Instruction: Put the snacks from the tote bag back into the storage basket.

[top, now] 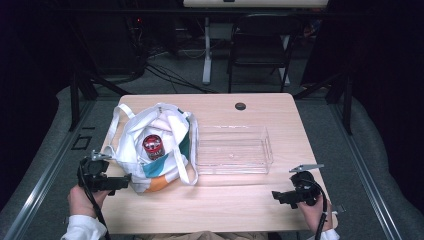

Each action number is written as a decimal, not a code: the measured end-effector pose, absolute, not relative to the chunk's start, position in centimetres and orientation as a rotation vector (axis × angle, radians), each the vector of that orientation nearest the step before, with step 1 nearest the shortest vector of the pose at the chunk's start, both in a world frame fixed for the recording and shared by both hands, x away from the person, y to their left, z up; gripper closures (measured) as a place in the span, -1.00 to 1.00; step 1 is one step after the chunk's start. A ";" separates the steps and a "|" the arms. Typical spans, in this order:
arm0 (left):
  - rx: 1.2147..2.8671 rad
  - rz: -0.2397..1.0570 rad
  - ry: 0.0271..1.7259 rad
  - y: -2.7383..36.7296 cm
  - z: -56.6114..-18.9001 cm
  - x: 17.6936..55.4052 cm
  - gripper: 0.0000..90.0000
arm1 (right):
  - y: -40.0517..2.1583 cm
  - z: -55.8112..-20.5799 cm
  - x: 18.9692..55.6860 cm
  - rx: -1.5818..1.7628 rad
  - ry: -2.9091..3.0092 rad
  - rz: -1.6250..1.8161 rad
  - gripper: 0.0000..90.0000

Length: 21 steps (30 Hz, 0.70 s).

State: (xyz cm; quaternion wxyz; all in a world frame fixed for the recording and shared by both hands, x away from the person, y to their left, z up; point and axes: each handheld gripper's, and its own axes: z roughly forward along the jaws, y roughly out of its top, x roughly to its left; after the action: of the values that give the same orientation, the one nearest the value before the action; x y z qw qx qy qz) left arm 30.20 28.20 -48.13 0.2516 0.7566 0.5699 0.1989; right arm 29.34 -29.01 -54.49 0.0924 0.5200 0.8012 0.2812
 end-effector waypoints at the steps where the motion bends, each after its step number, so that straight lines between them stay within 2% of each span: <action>1: 2.057 0.539 1.543 28.1 -47.9 30.2 -1.00 | -29.0 -54.5 29.3 1.545 2.377 0.837 -0.88; 13: 2.036 0.581 1.505 27.1 -45.7 32.1 -1.00 | -28.6 -54.7 29.8 1.538 2.399 0.837 -0.87; 21: 2.059 0.554 1.472 25.9 -45.0 33.8 -1.00 | -28.7 -54.7 29.8 1.541 2.399 0.832 -0.87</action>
State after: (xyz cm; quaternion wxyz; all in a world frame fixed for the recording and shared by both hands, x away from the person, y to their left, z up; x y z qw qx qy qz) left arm 33.83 25.86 -44.96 0.2718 0.7647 0.5469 0.2056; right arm 29.78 -28.69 -54.69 0.0855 0.5170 0.8046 0.2792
